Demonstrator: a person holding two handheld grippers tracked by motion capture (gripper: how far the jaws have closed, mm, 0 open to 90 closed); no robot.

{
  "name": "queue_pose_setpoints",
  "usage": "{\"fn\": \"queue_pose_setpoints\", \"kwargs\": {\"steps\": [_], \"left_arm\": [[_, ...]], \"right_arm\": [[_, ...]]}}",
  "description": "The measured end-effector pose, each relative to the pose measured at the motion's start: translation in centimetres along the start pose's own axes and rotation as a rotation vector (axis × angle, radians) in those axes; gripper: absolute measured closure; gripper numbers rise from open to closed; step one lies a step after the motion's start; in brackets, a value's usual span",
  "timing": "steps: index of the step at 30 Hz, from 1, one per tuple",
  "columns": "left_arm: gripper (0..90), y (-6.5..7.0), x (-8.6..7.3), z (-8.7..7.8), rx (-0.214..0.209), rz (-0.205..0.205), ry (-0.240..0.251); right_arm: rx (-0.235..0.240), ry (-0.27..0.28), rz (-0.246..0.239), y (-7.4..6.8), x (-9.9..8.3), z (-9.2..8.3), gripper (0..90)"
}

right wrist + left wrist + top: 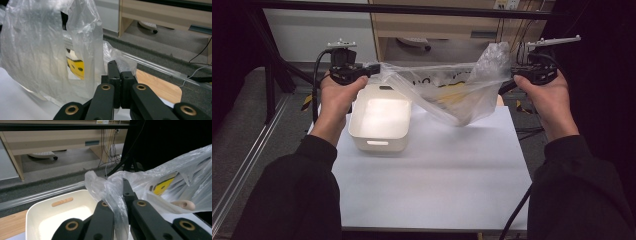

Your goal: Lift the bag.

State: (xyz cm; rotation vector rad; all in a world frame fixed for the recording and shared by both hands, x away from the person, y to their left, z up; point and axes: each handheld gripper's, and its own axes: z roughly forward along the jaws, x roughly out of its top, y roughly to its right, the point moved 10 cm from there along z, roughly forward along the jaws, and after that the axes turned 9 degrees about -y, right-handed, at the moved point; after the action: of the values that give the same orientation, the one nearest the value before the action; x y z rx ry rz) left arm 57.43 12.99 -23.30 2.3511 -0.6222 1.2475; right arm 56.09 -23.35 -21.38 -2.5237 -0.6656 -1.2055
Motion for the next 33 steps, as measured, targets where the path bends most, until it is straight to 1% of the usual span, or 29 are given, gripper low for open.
{"fn": "queue_pose_setpoints", "kwargs": {"steps": [1,2,5,11,13,15,17,22,29,33], "left_arm": [[90.0,-0.1,-0.1,0.2,0.004,0.005,-0.006],[90.0,-0.2,-0.3,0.3,0.008,0.006,-0.01],[90.0,-0.7,-1.1,0.8,0.023,0.0,-0.018],[90.0,-1.1,-3.5,1.6,0.027,0.019,-0.091],[90.0,-1.0,-4.3,1.7,0.034,0.038,-0.105],[90.0,-0.9,-5.0,1.6,0.026,0.047,-0.114],[90.0,-0.8,-5.6,1.5,0.018,0.047,-0.112],[90.0,-0.3,-7.0,0.7,-0.004,0.057,-0.113],[90.0,1.0,-9.3,-0.6,-0.063,0.067,-0.12],[90.0,1.4,-10.4,-1.0,-0.08,0.075,-0.122]], "right_arm": [[-0.001,0.003,0.005,-0.1,0.1,-0.1,90.0],[-0.001,-0.001,-0.001,-0.1,0.1,0.0,90.0],[0.002,-0.035,-0.016,-0.3,-0.5,0.6,90.0],[0.009,-0.081,-0.016,-0.6,-2.0,2.5,90.0],[0.011,-0.086,-0.013,-0.6,-2.5,3.0,90.0],[0.025,-0.086,-0.007,-0.7,-3.0,3.2,90.0],[0.03,-0.098,-0.009,-0.8,-3.5,3.5,90.0],[0.05,-0.103,-0.007,-1.2,-4.8,4.0,90.0],[0.091,-0.113,0.004,-1.7,-7.2,4.4,90.0],[0.109,-0.117,0.014,-1.9,-8.6,4.7,90.0]]}}
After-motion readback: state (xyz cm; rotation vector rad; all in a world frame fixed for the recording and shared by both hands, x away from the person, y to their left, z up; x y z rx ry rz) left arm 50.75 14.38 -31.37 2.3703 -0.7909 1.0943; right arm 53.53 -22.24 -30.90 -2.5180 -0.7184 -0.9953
